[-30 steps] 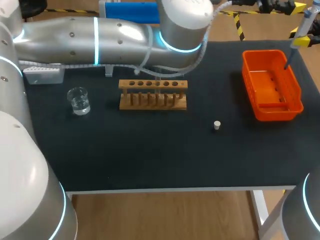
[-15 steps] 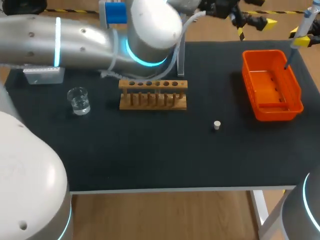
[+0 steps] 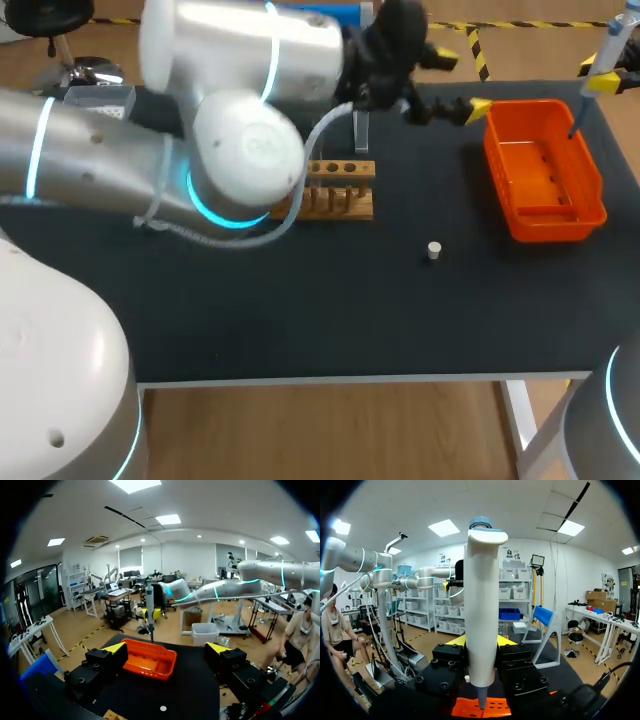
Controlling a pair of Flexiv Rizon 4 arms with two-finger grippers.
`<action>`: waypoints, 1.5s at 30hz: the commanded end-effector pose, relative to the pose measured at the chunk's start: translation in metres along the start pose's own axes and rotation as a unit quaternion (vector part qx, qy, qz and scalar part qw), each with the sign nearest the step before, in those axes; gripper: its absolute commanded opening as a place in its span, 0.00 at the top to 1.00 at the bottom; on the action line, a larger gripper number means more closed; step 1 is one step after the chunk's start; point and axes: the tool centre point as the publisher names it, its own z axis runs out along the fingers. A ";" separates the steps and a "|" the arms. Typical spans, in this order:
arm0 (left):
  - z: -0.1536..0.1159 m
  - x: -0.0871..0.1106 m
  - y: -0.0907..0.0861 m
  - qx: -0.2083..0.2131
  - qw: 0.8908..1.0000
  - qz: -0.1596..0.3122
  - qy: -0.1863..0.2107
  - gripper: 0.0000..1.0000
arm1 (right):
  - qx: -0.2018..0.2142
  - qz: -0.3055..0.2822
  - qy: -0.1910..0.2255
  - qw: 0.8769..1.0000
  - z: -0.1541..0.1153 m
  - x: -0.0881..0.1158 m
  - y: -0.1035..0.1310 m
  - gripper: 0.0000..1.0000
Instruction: Invert the test tube, pick up the pipette, mount the tip to pipette, aspirate from beaker and dispense into the tube, eject the tip, return the pipette, and cap with the stopper.
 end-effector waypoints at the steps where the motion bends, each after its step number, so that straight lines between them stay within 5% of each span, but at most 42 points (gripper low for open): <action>1: -0.026 0.002 0.027 0.060 0.998 -0.007 0.006 0.00 | 0.002 0.000 0.003 1.000 -0.002 -0.001 0.001 1.00; 17: -0.042 -0.016 0.050 0.139 0.989 0.008 0.054 0.00 | 0.002 0.000 0.003 1.000 -0.002 -0.001 0.001 1.00; 30: -0.046 -0.018 0.069 0.191 0.981 -0.008 0.035 0.00 | 0.002 0.000 0.003 1.000 -0.002 -0.001 0.001 1.00; 45: -0.051 -0.013 0.058 0.208 0.978 0.011 0.018 0.00 | 0.002 0.000 0.003 1.000 -0.002 -0.001 0.001 1.00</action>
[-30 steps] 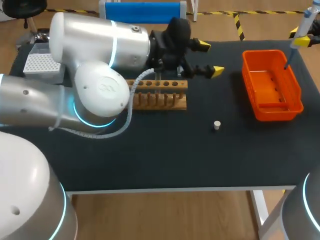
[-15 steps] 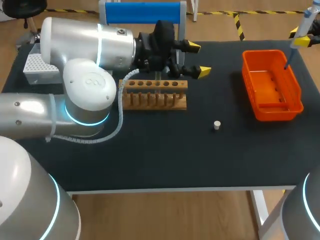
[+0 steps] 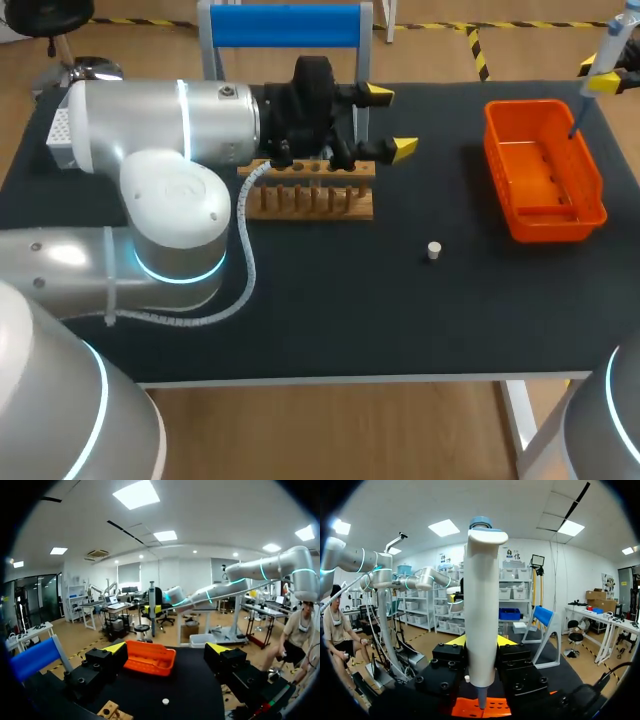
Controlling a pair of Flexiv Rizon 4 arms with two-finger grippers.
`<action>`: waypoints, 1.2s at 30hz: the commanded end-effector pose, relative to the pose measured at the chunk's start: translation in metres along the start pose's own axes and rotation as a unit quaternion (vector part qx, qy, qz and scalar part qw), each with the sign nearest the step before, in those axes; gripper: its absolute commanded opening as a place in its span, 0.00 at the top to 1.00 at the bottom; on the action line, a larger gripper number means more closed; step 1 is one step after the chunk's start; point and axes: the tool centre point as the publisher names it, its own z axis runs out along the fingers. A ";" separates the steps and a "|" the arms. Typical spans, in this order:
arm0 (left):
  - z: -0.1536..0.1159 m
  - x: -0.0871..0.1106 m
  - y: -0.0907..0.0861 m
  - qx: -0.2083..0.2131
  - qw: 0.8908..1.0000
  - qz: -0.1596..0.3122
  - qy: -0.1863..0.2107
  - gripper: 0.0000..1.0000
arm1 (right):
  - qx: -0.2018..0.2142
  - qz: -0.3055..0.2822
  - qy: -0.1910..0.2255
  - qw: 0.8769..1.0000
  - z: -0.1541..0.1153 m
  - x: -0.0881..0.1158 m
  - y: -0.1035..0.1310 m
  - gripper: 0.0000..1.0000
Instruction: Invert the test tube, pick up the pipette, mount the tip to pipette, aspirate from beaker and dispense into the tube, eject the tip, return the pipette, and cap with the stopper.
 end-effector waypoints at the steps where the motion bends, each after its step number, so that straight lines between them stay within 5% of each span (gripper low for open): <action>1: 0.003 -0.004 0.003 0.120 0.993 0.000 0.002 0.00 | 0.002 0.000 0.003 1.000 -0.002 -0.001 0.001 1.00; 36: 0.004 -0.005 0.001 0.070 0.997 -0.002 0.016 0.00 | 0.002 0.000 0.003 1.000 -0.002 -0.001 0.001 1.00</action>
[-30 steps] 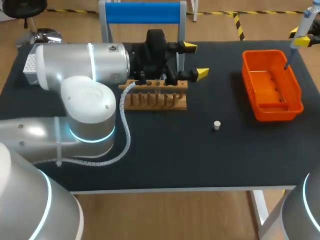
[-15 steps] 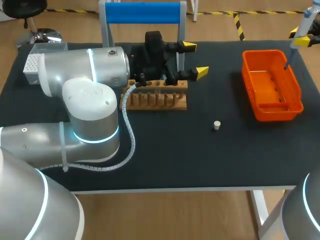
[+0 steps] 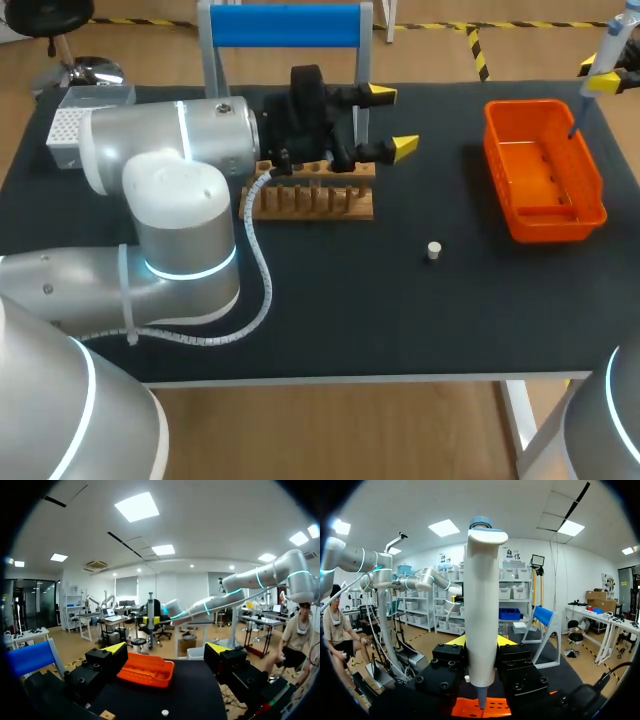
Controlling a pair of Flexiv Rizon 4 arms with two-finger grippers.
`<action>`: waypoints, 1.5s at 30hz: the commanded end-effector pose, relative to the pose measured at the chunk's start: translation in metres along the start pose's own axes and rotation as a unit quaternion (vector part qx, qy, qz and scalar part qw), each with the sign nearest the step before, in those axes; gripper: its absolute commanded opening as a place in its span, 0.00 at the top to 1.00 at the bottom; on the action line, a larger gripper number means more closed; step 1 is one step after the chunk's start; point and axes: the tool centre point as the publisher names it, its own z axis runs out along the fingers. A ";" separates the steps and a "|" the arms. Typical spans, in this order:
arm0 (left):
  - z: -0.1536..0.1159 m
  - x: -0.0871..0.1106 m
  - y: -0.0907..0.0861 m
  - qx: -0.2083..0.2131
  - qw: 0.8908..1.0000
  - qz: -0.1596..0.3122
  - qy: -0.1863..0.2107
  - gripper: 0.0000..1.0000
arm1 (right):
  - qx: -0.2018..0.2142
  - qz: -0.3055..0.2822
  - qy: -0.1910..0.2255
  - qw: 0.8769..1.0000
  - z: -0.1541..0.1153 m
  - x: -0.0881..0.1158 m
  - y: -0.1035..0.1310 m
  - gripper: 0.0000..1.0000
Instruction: Invert the test tube, pick up the pipette, mount the tip to pipette, aspirate from beaker and dispense into the tube, eject the tip, return the pipette, and cap with the stopper.
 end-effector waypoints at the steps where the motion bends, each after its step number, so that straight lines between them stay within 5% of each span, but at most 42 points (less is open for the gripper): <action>1: -0.001 0.000 0.002 0.005 1.000 0.001 0.001 0.00 | 0.002 0.000 0.003 1.000 -0.002 -0.001 0.001 1.00; 15: -0.001 0.000 0.002 0.005 1.000 0.001 0.001 0.00 | 0.002 0.000 0.003 1.000 -0.002 -0.001 0.001 1.00; 26: -0.001 0.000 0.002 0.005 1.000 0.001 0.001 0.00 | -0.008 0.002 -0.028 1.000 0.060 0.018 0.003 1.00; 35: -0.001 0.000 0.002 0.005 1.000 0.001 0.001 0.00 | 0.048 0.004 -0.027 0.998 0.127 0.032 -0.007 1.00; 45: -0.001 0.000 0.002 0.005 1.000 0.001 0.001 0.00 | 0.039 -0.011 -0.040 0.998 0.180 0.046 -0.012 1.00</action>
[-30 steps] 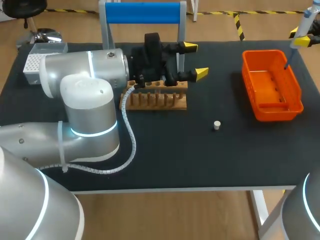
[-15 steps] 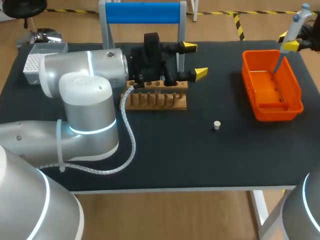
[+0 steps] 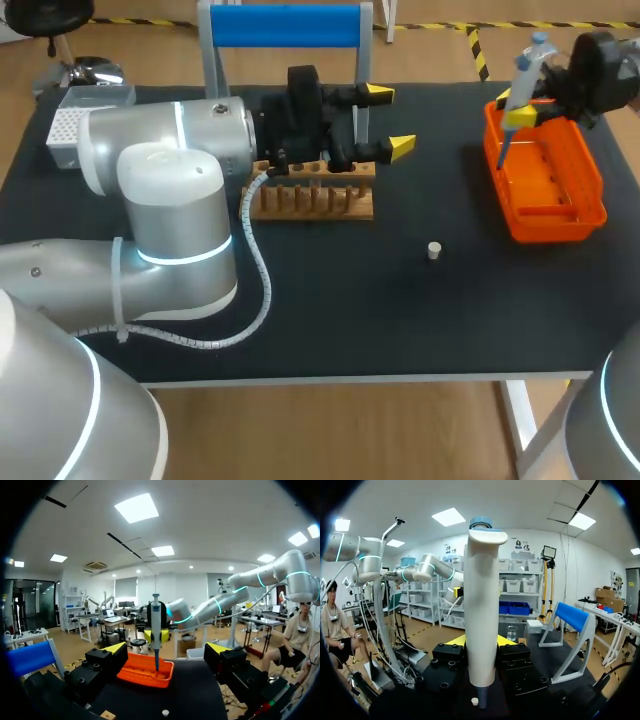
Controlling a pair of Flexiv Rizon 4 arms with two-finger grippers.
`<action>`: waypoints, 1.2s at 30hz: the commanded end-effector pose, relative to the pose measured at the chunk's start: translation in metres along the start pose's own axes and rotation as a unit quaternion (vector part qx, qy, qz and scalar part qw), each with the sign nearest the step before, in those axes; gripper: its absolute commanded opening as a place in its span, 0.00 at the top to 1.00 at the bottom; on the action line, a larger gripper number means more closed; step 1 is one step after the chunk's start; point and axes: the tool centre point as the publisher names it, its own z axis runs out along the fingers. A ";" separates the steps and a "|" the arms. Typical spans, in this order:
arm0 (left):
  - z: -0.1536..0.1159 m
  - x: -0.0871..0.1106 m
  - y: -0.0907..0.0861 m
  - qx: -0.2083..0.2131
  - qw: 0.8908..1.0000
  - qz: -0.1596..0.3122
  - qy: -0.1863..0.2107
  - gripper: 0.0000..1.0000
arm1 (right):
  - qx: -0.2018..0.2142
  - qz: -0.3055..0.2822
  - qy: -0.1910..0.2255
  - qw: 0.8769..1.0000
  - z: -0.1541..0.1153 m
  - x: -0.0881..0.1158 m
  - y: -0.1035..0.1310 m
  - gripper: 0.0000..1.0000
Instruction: Invert the test tube, pick up the pipette, mount the tip to pipette, aspirate from beaker and dispense into the tube, eject the tip, return the pipette, and cap with the stopper.
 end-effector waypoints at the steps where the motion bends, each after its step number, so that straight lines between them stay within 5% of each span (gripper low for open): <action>1: 0.002 0.000 0.001 0.001 1.000 0.000 -0.002 0.00 | 0.004 -0.001 -0.069 0.998 0.036 0.010 0.000 1.00; 16: 0.002 0.000 0.001 0.001 1.000 0.000 -0.002 0.00 | -0.019 -0.009 -0.104 0.994 0.102 0.005 -0.001 1.00; 36: 0.002 0.000 0.001 0.001 1.000 0.000 -0.002 0.00 | -0.034 -0.012 -0.081 0.996 0.159 0.001 0.008 1.00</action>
